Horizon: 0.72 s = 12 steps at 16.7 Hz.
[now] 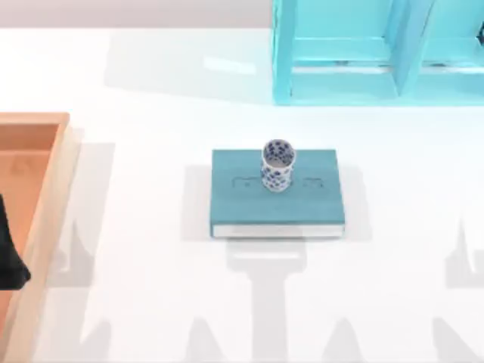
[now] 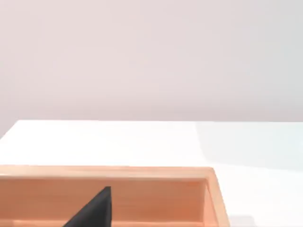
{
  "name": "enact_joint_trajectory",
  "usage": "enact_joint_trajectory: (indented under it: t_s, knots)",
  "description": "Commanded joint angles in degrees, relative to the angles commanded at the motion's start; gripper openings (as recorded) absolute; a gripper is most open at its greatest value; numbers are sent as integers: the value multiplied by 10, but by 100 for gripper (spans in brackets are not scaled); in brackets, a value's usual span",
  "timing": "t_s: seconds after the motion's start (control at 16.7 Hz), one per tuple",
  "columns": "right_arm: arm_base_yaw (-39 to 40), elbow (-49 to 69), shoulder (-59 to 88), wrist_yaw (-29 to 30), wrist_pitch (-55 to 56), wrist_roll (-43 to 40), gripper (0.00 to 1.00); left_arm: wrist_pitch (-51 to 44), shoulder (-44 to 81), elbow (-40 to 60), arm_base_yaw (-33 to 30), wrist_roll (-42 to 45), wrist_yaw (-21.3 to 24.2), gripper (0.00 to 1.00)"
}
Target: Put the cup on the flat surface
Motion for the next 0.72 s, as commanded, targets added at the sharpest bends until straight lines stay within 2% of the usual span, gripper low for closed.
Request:
enact_joint_trajectory:
  t_s: [0.36, 0.72]
  knots:
    - [18, 46, 49, 1, -33, 14, 100, 0, 0, 0, 0, 0, 0, 100]
    - [89, 235, 261, 12, -175, 75, 100, 0, 0, 0, 0, 0, 0, 100]
